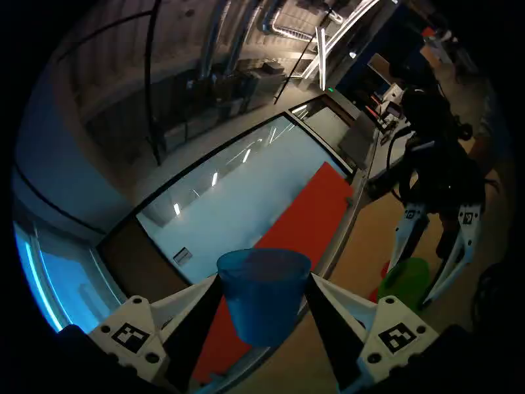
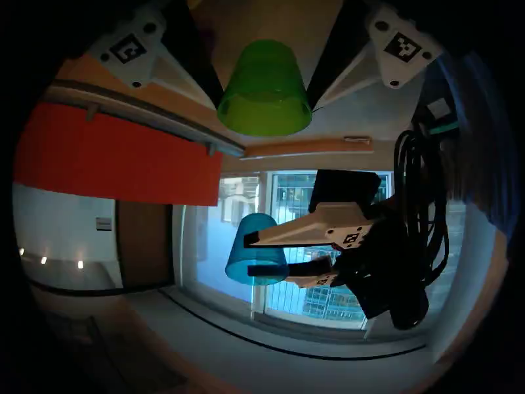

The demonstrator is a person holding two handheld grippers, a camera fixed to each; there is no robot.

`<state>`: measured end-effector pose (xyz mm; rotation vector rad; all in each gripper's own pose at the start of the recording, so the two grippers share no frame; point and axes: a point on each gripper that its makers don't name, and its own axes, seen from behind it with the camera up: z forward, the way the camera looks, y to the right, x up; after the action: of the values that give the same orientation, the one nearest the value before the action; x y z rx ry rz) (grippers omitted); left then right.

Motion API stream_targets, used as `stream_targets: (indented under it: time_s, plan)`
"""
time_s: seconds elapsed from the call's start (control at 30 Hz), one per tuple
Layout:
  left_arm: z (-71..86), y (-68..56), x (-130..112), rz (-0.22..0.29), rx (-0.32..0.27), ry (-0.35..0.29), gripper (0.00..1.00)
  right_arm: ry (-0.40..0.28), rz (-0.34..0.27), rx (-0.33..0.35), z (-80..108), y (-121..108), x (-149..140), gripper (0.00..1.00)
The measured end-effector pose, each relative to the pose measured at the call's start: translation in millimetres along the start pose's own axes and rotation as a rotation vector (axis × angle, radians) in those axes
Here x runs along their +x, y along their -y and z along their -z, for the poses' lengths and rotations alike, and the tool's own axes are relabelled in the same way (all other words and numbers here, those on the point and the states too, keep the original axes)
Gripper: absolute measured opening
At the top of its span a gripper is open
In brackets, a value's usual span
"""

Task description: Pour water

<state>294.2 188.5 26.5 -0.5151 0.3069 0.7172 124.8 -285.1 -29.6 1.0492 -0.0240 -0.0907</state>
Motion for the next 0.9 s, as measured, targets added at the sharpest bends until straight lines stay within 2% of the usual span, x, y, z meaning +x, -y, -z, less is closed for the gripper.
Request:
stream_targets:
  time_s: [0.23, 0.47, 0.57, 0.7, 0.9]
  plan:
    - [-1.8, 4.8, -5, 0.209, -0.011, 0.005, 0.85, -0.012, -0.002, -0.003, 2.6, -1, 5, 0.9]
    - [-3.0, 3.0, -13, 0.47, -0.053, 0.015, 0.85, -0.02, 0.0, -0.01, 5.4, -2, 9, 0.9]
    - [-4.1, 2.1, -17, 0.558, -0.068, 0.017, 0.85, -0.022, 0.0, -0.011, 6.9, -3, 11, 0.9]
    - [-3.5, 0.0, -22, 0.609, -0.08, 0.02, 0.85, -0.024, -0.001, -0.013, 8.8, -3, 13, 0.9]
    - [0.1, -2.9, -28, 0.607, -0.085, 0.03, 0.85, -0.024, -0.002, -0.017, 11.2, -5, 12, 0.9]
